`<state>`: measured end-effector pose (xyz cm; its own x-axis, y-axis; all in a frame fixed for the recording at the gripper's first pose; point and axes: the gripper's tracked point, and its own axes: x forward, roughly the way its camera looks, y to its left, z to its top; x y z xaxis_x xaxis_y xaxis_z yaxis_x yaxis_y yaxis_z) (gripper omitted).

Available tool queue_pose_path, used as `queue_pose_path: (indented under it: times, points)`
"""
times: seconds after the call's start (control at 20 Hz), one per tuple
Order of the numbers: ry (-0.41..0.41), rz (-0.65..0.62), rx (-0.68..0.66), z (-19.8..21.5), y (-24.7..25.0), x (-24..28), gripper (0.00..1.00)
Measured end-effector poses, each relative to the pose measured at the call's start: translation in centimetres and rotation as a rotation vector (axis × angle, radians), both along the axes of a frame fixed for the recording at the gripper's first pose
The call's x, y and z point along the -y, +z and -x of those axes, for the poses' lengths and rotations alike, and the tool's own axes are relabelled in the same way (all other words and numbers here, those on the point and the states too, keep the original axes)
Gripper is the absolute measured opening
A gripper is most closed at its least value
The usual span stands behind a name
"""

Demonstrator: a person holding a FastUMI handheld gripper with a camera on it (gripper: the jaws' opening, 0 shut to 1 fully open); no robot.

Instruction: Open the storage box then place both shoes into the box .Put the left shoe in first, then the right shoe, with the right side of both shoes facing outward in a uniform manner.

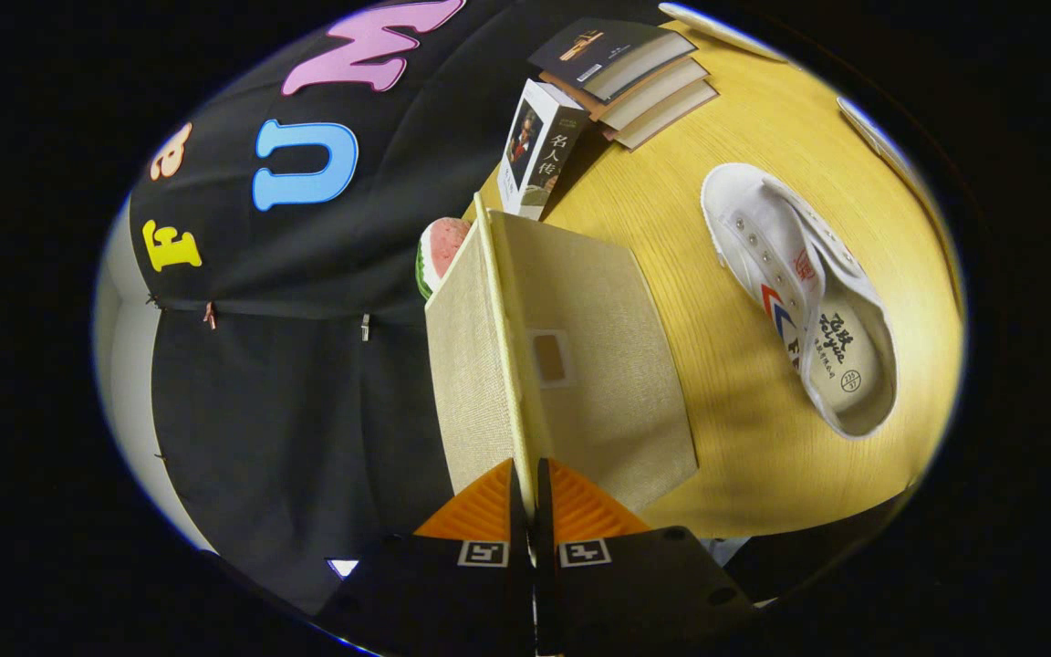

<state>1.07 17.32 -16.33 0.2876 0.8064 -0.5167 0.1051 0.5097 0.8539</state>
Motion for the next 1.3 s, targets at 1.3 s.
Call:
queue_pose_path:
  times: [1.3]
  points:
    - [0.292,0.017,0.383,4.2,12.3,-30.4,0.11]
